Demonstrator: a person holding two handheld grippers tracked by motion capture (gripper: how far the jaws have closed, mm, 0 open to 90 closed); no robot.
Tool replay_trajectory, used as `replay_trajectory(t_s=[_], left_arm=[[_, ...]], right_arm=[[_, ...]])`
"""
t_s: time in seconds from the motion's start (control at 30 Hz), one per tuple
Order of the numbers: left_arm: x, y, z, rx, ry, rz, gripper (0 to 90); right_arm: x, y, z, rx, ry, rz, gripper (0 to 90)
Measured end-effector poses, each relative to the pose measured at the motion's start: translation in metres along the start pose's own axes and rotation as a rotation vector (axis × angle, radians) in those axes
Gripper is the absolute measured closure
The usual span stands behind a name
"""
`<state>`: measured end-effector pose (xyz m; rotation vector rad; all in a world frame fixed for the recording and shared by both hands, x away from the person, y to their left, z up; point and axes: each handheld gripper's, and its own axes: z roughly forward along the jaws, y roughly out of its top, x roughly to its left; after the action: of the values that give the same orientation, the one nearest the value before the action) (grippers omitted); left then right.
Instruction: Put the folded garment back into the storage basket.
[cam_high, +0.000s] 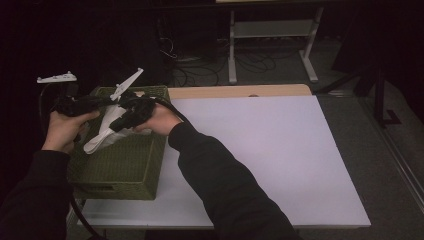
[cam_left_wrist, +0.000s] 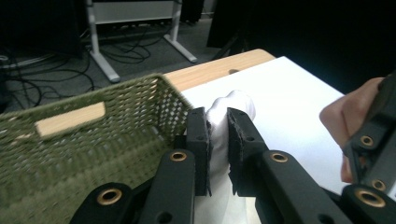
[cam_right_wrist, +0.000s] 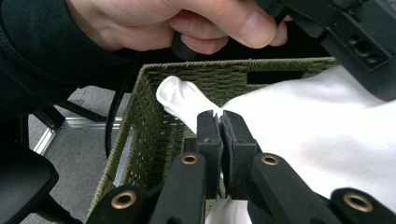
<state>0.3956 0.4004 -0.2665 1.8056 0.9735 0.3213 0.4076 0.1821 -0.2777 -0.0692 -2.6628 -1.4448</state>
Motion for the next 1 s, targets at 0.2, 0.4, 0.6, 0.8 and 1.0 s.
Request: replay_trajectory(t_s=[0.2,0.4,0.6,0.8,1.0], left_arm=[[0.007,-0.014,0.0,0.017,0.014,-0.013,79.6],[0.01,-0.028,0.008,0.029,0.036,-0.011,79.5],[0.011,-0.039,0.017,0.058,0.04,-0.009,79.5],[0.011,-0.046,0.025,0.09,0.048,-0.006,79.4],[0.013,-0.05,0.031,0.115,0.045,-0.015,79.3]], right_arm=[[0.004,-0.004,0.016,0.017,0.019,0.006,85.5],[0.006,-0.016,0.027,0.039,0.032,0.012,85.5],[0.006,-0.032,0.032,0.057,0.047,0.037,85.5],[0.008,-0.041,0.034,0.077,0.06,0.047,85.4],[0.009,-0.048,0.036,0.09,0.072,0.05,84.7]])
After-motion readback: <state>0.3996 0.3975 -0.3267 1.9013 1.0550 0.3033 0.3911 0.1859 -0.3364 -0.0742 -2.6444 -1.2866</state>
